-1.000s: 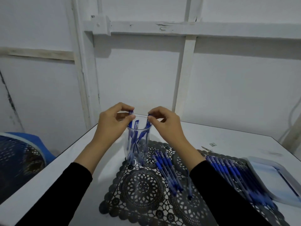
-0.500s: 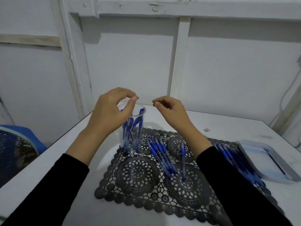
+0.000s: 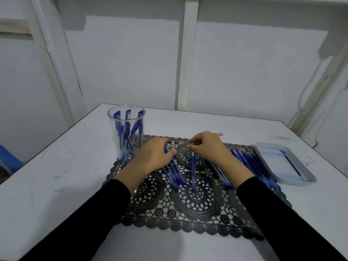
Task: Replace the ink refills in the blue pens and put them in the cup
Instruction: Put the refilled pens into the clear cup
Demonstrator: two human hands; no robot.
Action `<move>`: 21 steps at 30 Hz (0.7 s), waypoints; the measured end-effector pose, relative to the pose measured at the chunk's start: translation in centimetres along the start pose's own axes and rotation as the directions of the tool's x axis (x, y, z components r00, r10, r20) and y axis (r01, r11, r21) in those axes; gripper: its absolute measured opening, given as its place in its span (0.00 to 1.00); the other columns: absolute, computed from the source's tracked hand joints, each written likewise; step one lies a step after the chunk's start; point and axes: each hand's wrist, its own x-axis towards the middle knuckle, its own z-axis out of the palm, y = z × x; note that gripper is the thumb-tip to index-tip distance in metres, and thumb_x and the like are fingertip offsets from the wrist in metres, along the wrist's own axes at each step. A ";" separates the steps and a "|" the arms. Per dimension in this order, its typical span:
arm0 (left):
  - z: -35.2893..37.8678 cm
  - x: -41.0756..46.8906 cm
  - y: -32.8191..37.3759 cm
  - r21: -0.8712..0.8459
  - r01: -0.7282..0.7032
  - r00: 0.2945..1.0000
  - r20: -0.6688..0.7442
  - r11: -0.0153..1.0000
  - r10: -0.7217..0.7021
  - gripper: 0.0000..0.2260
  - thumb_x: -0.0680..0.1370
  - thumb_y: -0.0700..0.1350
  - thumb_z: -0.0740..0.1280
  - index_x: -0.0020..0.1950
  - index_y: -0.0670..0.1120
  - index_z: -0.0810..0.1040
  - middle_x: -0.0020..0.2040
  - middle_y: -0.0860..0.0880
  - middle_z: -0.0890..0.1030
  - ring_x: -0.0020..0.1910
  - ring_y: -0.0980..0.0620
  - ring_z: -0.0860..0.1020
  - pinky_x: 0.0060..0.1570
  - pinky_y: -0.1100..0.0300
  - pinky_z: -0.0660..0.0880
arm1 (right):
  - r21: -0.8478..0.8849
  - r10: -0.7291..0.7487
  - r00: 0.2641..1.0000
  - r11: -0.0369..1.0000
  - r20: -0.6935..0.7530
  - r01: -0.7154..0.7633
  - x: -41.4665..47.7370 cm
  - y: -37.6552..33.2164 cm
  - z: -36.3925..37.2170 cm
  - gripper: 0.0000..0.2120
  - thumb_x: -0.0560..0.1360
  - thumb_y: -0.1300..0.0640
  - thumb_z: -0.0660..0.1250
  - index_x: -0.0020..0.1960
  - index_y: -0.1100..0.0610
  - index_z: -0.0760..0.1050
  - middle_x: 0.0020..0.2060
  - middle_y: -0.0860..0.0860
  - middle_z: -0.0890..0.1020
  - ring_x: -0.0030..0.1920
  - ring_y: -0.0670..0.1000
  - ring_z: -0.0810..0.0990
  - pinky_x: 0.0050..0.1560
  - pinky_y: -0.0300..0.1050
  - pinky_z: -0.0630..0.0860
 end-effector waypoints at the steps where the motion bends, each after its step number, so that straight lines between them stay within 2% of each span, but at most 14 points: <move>1: 0.4 0.2 -0.3 0.036 0.007 1.000 0.013 0.999 -0.008 0.25 0.81 0.57 0.64 0.73 0.44 0.70 0.66 0.46 0.76 0.63 0.48 0.74 0.61 0.55 0.71 | -0.023 0.018 1.000 1.000 0.004 -0.018 -0.2 0.1 0.2 0.16 0.76 0.52 0.71 0.59 0.59 0.81 0.53 0.55 0.84 0.51 0.51 0.81 0.51 0.39 0.75; 4: 1.2 0.7 -0.7 0.097 -0.009 0.999 0.046 0.995 0.004 0.28 0.78 0.61 0.65 0.71 0.44 0.71 0.66 0.46 0.75 0.63 0.47 0.74 0.62 0.54 0.72 | -0.074 0.052 0.998 0.996 0.022 -0.050 -0.7 0.2 0.7 0.19 0.75 0.51 0.72 0.62 0.60 0.79 0.54 0.56 0.83 0.54 0.53 0.81 0.52 0.40 0.75; 6: 1.3 0.8 -0.7 0.123 -0.028 0.998 0.052 0.992 0.021 0.29 0.78 0.61 0.65 0.73 0.45 0.70 0.67 0.47 0.74 0.65 0.48 0.73 0.64 0.54 0.71 | -0.112 0.065 0.997 0.992 0.039 -0.061 -0.8 0.3 1.1 0.20 0.74 0.49 0.72 0.60 0.61 0.80 0.51 0.57 0.84 0.52 0.54 0.82 0.54 0.44 0.78; 8: 1.3 1.0 -0.6 0.148 -0.039 0.998 0.061 0.988 0.030 0.30 0.78 0.62 0.65 0.74 0.45 0.69 0.69 0.47 0.73 0.67 0.48 0.72 0.66 0.54 0.69 | -0.132 0.082 0.995 0.989 0.050 -0.074 -0.8 0.6 1.4 0.20 0.73 0.48 0.73 0.57 0.62 0.81 0.46 0.57 0.84 0.48 0.54 0.82 0.49 0.46 0.79; 10: 1.3 1.2 -0.4 0.162 -0.038 0.997 0.080 0.986 0.026 0.31 0.78 0.62 0.65 0.73 0.44 0.69 0.68 0.46 0.74 0.66 0.47 0.73 0.65 0.52 0.70 | -0.136 0.101 0.993 0.986 0.059 -0.092 -0.7 0.6 1.6 0.20 0.73 0.48 0.74 0.57 0.61 0.81 0.47 0.56 0.83 0.45 0.52 0.80 0.43 0.43 0.74; 15: 1.3 1.5 -0.2 0.182 -0.033 0.996 0.090 0.983 0.017 0.29 0.78 0.62 0.64 0.70 0.42 0.72 0.65 0.45 0.76 0.63 0.46 0.74 0.62 0.52 0.72 | -0.109 0.122 0.992 0.987 0.041 -0.117 -0.5 0.7 1.9 0.18 0.73 0.51 0.74 0.58 0.61 0.81 0.49 0.56 0.83 0.44 0.51 0.79 0.42 0.42 0.75; 18: 1.4 1.6 -0.4 0.128 -0.042 0.997 0.074 0.991 0.033 0.31 0.78 0.61 0.66 0.74 0.44 0.70 0.67 0.45 0.75 0.65 0.47 0.74 0.63 0.53 0.71 | -0.064 0.123 0.992 0.991 0.025 -0.121 -0.5 0.8 2.1 0.15 0.74 0.55 0.72 0.58 0.61 0.81 0.51 0.56 0.83 0.45 0.50 0.79 0.42 0.40 0.74; 21: 1.6 1.4 -0.4 -0.040 -0.072 0.997 -0.006 0.997 0.072 0.32 0.76 0.59 0.69 0.76 0.46 0.67 0.68 0.47 0.75 0.66 0.49 0.73 0.64 0.55 0.70 | 0.031 0.115 0.993 0.993 0.012 -0.115 -0.6 1.0 1.8 0.16 0.73 0.57 0.71 0.61 0.59 0.81 0.53 0.55 0.83 0.45 0.48 0.78 0.44 0.37 0.72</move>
